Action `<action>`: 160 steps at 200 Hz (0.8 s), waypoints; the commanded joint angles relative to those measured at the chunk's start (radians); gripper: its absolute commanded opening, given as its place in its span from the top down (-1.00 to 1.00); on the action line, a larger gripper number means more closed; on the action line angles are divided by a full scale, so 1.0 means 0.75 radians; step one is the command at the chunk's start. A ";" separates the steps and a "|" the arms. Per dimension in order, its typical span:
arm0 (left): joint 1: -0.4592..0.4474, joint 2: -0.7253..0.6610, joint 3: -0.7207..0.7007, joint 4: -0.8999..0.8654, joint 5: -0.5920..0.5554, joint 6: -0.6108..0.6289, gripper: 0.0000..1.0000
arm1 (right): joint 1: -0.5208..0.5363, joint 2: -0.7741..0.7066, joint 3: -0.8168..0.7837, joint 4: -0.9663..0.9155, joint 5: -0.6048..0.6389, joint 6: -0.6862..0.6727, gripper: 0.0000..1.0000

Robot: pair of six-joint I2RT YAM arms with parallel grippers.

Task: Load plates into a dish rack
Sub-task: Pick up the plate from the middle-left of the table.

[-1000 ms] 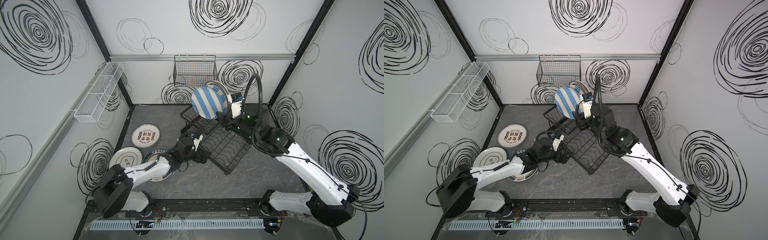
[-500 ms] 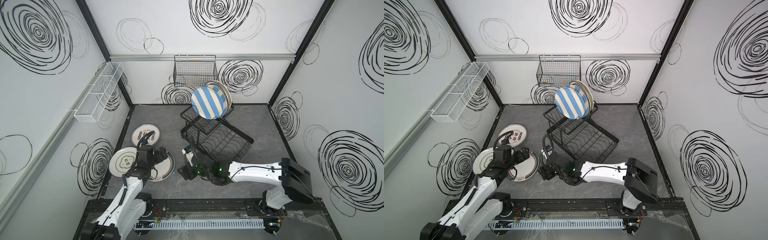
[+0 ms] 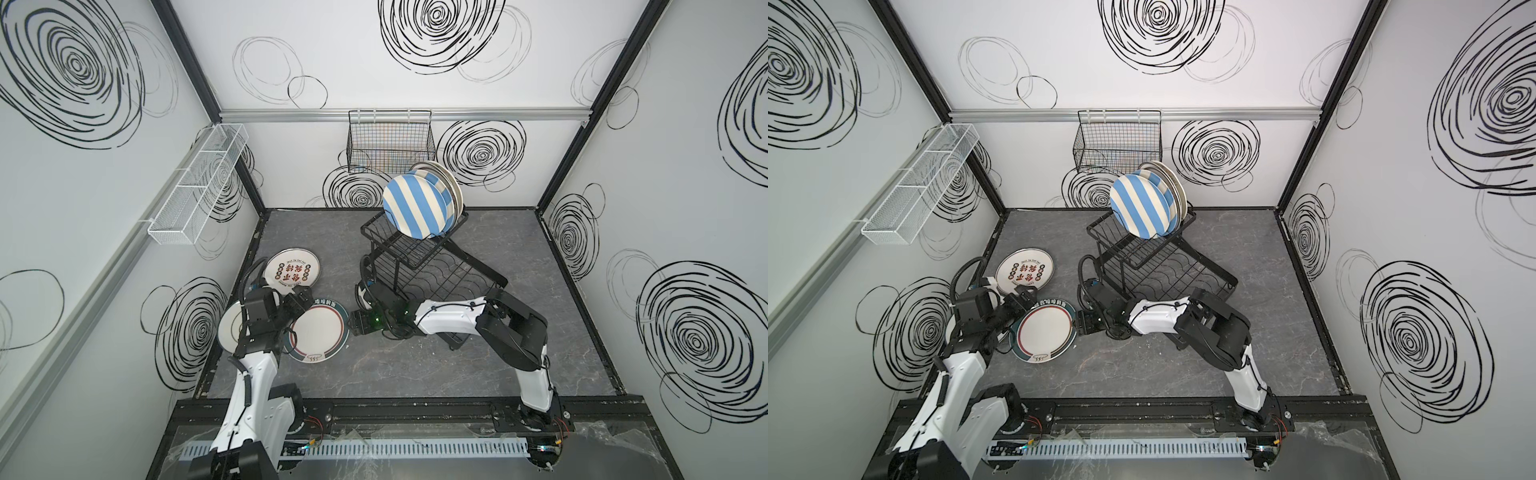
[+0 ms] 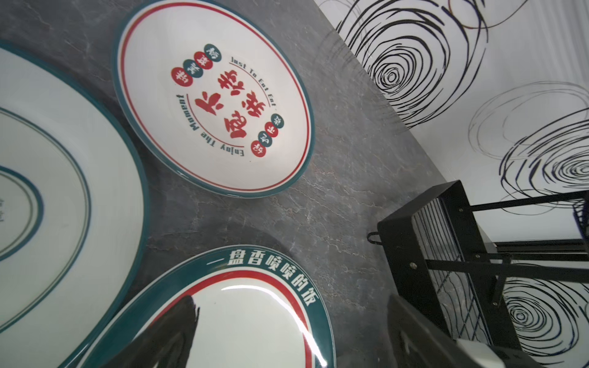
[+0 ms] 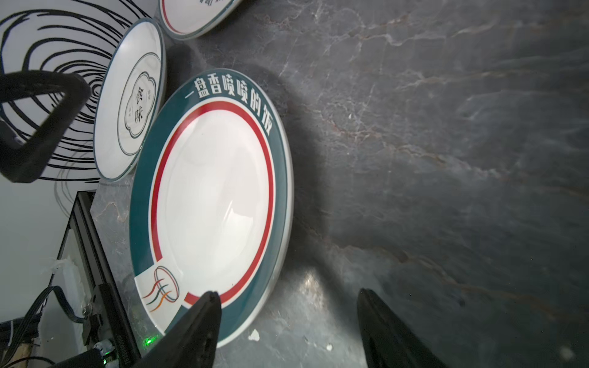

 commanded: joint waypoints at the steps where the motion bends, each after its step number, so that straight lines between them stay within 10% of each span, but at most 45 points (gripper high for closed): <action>1: 0.019 0.007 0.054 0.031 0.078 0.034 -0.92 | 0.004 0.047 0.079 -0.007 -0.072 -0.012 -0.44; 74: 0.041 0.019 0.078 0.026 0.116 0.052 -0.92 | -0.011 0.188 0.205 -0.085 -0.107 -0.021 -0.15; 160: 0.044 0.006 0.117 -0.025 0.111 0.090 -0.92 | -0.039 0.153 0.145 -0.026 -0.101 0.036 0.89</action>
